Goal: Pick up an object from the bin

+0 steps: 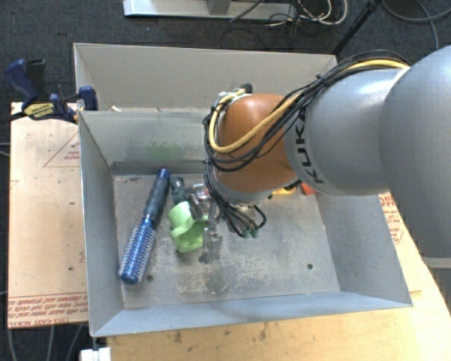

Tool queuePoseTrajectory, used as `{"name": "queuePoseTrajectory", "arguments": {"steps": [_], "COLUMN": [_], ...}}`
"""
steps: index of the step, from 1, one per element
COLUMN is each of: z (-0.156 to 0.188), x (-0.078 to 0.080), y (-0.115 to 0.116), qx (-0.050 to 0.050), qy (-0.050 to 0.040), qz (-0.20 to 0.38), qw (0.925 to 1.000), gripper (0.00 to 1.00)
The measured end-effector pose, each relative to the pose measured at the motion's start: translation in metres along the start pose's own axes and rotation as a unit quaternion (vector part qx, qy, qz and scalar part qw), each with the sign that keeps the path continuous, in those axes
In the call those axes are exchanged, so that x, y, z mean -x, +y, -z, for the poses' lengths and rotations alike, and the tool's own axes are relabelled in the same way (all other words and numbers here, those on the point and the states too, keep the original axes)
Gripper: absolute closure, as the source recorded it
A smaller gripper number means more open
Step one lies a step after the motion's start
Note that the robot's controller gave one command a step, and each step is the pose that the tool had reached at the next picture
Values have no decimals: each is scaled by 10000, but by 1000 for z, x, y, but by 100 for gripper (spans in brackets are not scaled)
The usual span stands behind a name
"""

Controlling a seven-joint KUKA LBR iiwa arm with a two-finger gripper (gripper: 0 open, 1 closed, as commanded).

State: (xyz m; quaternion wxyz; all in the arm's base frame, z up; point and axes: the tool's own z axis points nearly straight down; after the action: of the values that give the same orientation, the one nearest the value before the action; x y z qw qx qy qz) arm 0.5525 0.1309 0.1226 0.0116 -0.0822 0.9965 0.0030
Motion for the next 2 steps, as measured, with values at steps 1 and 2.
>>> {"name": "queuePoseTrajectory", "arguments": {"steps": [1,2], "z": [-29,-39], "x": [26,19], "y": [13,13], "qx": [-1,9], "qy": [6,-64], "qz": [185,786], "qw": [9998,9969], "gripper": [0,0]}}
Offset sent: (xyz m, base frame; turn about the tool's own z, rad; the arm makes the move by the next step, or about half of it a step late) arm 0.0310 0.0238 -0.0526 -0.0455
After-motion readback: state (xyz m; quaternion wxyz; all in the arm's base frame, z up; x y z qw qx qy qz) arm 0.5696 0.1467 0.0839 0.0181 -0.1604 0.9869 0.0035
